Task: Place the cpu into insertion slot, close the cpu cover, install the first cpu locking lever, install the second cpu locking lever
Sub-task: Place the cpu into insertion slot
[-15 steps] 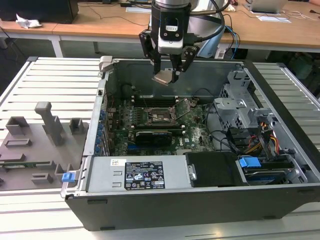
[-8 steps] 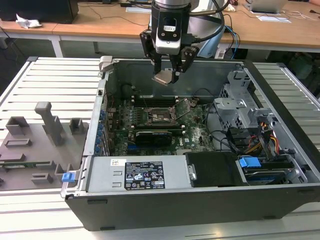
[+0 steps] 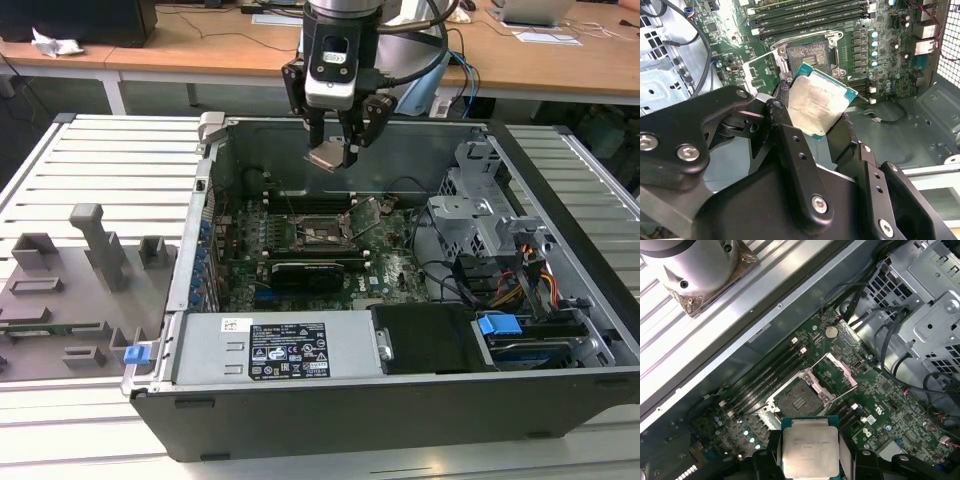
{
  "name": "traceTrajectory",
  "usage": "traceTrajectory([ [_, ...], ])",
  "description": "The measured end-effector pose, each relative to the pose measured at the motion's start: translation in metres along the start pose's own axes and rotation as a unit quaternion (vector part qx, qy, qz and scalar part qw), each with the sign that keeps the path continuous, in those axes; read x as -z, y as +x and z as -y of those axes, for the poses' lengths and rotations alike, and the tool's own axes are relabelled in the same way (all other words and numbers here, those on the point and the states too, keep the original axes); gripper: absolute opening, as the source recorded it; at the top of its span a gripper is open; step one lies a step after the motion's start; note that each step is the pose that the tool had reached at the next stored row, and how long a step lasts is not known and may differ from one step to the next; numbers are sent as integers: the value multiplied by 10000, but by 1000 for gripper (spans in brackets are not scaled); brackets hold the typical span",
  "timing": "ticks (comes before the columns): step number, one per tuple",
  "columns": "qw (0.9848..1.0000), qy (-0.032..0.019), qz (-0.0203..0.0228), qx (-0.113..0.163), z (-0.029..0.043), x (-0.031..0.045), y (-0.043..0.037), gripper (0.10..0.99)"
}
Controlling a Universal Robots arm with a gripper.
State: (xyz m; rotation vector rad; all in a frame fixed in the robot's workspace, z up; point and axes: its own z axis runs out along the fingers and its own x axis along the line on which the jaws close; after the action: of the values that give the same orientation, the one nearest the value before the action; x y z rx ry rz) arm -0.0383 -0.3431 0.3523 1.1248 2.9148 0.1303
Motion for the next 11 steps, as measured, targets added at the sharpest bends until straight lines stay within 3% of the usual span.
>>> traceTrajectory([
  [11,9996,-5,25,-294,1,-11,0,541],
])
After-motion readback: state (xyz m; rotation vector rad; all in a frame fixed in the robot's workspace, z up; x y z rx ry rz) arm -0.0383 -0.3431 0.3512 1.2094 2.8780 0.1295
